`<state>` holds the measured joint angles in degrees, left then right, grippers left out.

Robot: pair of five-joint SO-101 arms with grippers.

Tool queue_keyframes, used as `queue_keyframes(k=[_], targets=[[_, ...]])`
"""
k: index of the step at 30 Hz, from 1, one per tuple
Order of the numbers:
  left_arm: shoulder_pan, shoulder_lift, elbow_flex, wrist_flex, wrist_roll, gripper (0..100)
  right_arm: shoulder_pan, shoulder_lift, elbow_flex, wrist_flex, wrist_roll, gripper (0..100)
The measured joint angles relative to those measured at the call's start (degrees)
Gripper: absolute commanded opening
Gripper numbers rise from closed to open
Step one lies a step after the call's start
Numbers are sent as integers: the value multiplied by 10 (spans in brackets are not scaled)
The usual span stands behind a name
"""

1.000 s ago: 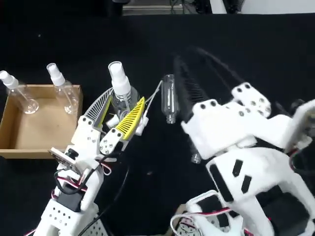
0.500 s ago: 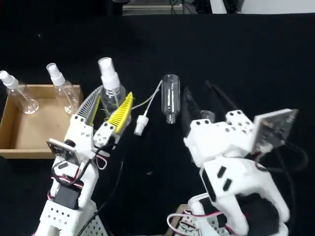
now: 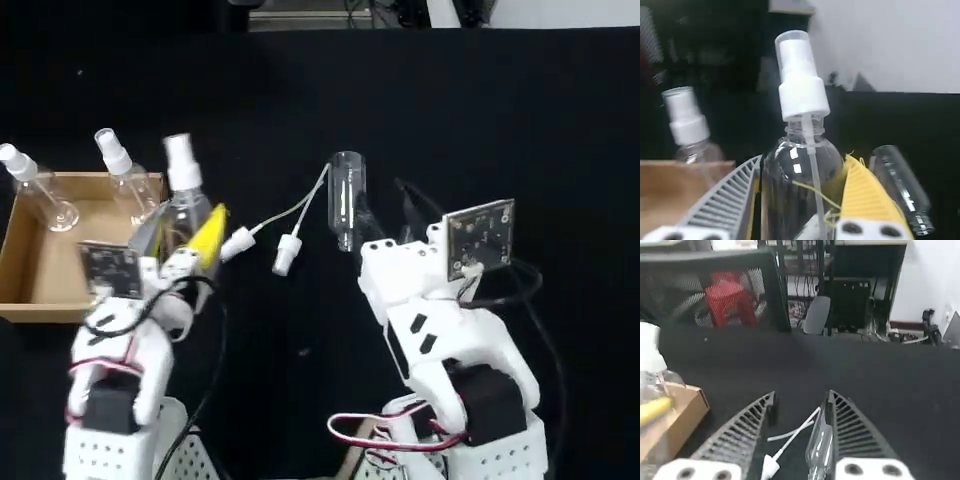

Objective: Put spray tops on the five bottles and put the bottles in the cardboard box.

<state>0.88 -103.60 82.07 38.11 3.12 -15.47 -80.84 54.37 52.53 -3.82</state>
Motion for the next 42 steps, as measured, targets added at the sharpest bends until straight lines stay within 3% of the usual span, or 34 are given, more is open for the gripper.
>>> queue_keyframes(k=[3, 10, 13, 20, 28, 37, 42], targets=[[-66, -1, -52, 77, 0, 29, 0, 0, 11, 0, 0, 129], [-260, -3, -63, 80, 0, 29, 0, -1, 76, -62, 0, 128], [-329, -5, -28, -3, 0, 29, 0, -1, 105, -92, 0, 128], [-449, -4, 136, -328, 3, 29, 0, -1, 132, -106, 0, 128], [-462, 22, 141, -404, 0, 30, -25, -1, 135, -108, 0, 128], [-462, 79, 143, -587, 0, 30, -47, -1, 157, -108, 0, 128], [-462, 157, 142, -649, 0, 30, -50, -1, 167, -108, 0, 128]])
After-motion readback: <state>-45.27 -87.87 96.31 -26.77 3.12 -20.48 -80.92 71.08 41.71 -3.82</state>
